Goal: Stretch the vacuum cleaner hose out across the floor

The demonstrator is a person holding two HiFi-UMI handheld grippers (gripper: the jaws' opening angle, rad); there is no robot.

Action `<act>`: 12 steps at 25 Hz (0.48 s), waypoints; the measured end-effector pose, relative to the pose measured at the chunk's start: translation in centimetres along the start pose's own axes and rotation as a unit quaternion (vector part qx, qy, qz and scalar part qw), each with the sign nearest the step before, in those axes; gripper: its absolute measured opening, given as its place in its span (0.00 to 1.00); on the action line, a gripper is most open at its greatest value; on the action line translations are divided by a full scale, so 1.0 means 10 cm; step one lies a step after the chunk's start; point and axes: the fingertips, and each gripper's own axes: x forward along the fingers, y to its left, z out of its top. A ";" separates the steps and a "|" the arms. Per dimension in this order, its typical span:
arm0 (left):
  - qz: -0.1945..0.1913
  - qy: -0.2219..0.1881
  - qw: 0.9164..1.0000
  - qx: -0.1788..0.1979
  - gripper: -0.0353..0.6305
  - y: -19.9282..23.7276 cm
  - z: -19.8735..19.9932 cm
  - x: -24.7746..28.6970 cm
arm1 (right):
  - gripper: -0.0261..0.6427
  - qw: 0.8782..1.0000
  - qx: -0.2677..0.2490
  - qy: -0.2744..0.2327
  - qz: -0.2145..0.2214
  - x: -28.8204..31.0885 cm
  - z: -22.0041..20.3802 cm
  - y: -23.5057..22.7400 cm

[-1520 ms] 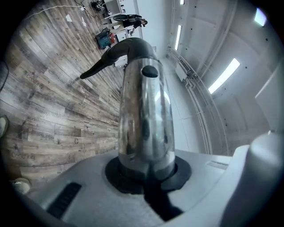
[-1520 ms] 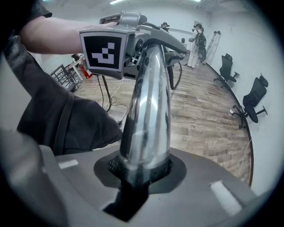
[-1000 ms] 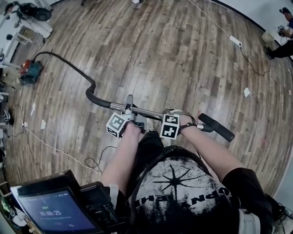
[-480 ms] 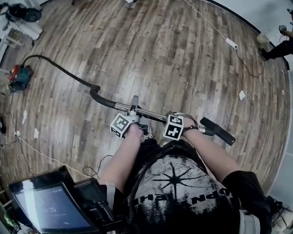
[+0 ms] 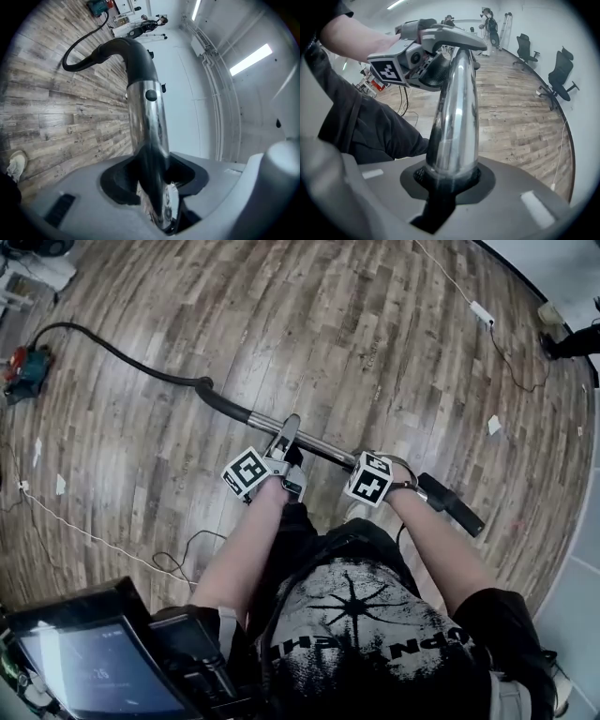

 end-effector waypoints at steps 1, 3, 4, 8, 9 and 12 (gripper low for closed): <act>0.003 0.008 1.000 0.004 0.30 0.02 -0.08 0.04 | 0.16 1.000 -0.003 0.001 0.001 0.01 -0.09 -0.08; 0.009 0.021 1.000 0.009 0.33 0.09 -0.23 0.12 | 0.16 1.000 -0.019 0.001 0.001 0.08 -0.26 -0.22; 0.011 0.026 1.000 0.010 0.33 0.14 -0.32 0.15 | 0.16 1.000 -0.028 0.002 0.001 0.13 -0.35 -0.27; 0.011 0.051 0.999 0.009 0.33 0.46 -0.74 0.18 | 0.16 0.999 -0.049 0.006 0.007 0.43 -0.81 -0.46; 0.012 0.059 0.998 0.012 0.29 0.56 -0.83 0.16 | 0.16 0.999 -0.044 0.006 0.009 0.52 -0.92 -0.50; 0.020 0.082 0.995 0.057 0.10 0.90 -0.99 0.10 | 0.16 1.000 -0.027 0.002 0.007 0.85 -1.24 -0.63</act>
